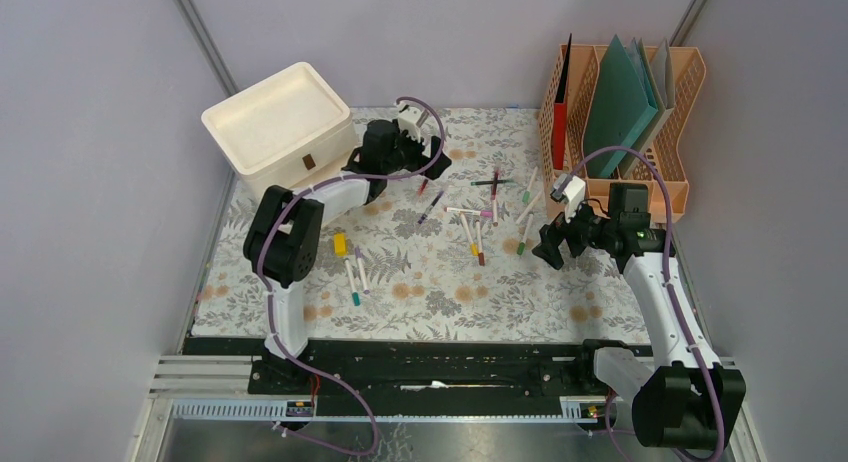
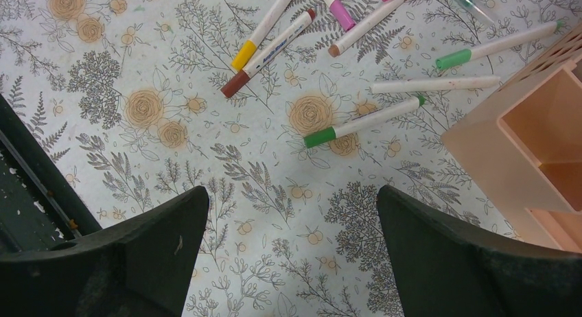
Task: Organize the desk
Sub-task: Pick up the stationery from the center of the board.
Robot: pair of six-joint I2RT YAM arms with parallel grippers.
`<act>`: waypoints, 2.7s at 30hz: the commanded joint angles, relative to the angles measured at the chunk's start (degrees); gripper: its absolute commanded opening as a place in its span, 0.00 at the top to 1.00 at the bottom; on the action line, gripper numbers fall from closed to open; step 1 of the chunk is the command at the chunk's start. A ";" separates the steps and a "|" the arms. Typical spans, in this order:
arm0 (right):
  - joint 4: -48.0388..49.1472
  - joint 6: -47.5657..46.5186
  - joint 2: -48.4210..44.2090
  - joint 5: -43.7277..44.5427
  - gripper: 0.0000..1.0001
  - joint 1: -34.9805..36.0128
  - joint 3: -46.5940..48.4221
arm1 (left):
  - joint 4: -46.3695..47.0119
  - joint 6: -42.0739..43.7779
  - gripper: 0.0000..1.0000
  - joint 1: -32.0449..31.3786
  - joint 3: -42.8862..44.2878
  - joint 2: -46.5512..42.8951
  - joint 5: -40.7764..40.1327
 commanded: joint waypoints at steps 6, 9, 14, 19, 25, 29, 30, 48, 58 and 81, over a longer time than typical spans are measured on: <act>0.83 -1.05 0.13 0.98 0.00 -0.21 0.44 | -2.05 0.17 0.01 0.14 4.82 1.04 1.53; 0.88 -1.12 0.08 0.98 0.00 -0.20 0.33 | -3.47 0.30 0.01 0.15 5.86 1.68 1.54; 0.86 -1.14 0.24 0.93 0.00 -0.20 0.38 | -5.09 0.35 0.01 0.16 7.14 2.57 1.77; 0.88 -1.14 0.25 0.93 0.00 -0.20 0.37 | -6.94 0.43 0.01 0.14 8.63 3.56 1.91; 0.88 -1.14 0.22 0.63 0.00 -0.20 0.19 | -10.33 0.39 0.01 0.06 11.23 5.27 1.95; 0.79 -1.14 0.39 0.57 0.00 -0.20 0.38 | -12.49 0.33 0.01 -0.19 12.96 6.62 -0.16; 0.80 -1.14 0.50 0.54 0.00 -0.20 0.37 | -13.18 0.27 0.01 -0.27 13.52 7.02 -1.38; 0.88 -1.05 0.58 0.41 0.00 -0.20 0.17 | -27.98 6.59 0.27 -4.34 26.25 16.26 -17.82; 0.88 -1.05 0.66 0.48 0.00 -0.20 0.19 | -35.51 7.94 0.39 -4.34 31.13 19.01 -23.69; 0.86 -1.06 0.50 0.62 0.00 -0.20 0.23 | -45.34 9.54 0.78 -4.42 39.73 26.78 -28.65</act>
